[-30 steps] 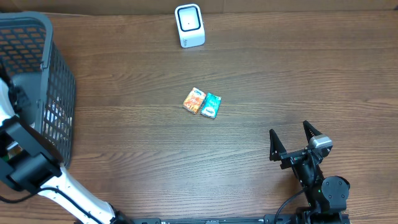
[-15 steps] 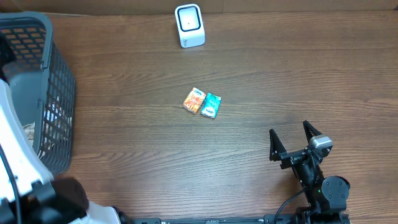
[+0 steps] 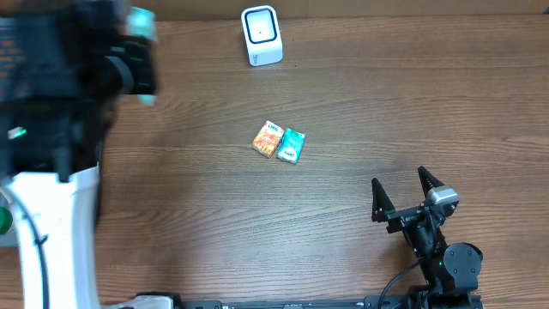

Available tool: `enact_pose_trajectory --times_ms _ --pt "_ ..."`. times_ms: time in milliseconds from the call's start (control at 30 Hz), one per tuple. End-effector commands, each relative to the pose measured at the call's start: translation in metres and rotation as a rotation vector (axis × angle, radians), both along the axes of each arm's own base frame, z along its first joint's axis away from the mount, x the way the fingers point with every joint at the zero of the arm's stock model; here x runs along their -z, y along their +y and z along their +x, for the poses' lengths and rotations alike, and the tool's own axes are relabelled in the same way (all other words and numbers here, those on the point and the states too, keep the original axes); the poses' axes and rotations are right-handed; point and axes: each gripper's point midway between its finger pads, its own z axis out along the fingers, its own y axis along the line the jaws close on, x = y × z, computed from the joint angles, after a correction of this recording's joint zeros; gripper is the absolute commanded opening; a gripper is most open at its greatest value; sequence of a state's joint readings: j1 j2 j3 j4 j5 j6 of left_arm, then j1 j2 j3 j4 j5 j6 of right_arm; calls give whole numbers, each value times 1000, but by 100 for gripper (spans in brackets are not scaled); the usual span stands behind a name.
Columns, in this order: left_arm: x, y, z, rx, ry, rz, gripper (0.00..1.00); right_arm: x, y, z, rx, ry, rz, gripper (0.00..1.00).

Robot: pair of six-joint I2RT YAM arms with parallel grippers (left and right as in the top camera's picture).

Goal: Scan the item barcode
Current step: 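Carry the green packet out and set it left of the tissue packs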

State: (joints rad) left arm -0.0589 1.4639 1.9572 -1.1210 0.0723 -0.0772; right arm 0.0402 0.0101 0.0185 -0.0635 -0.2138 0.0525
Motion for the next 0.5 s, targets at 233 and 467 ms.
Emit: enact_pose_trajectory --times_ms 233,467 --pt "146 -88 3 91 475 290 4 2 2 0 -9 0 4 100" --pt "247 -120 5 116 740 403 4 2 2 0 -9 0 4 100"
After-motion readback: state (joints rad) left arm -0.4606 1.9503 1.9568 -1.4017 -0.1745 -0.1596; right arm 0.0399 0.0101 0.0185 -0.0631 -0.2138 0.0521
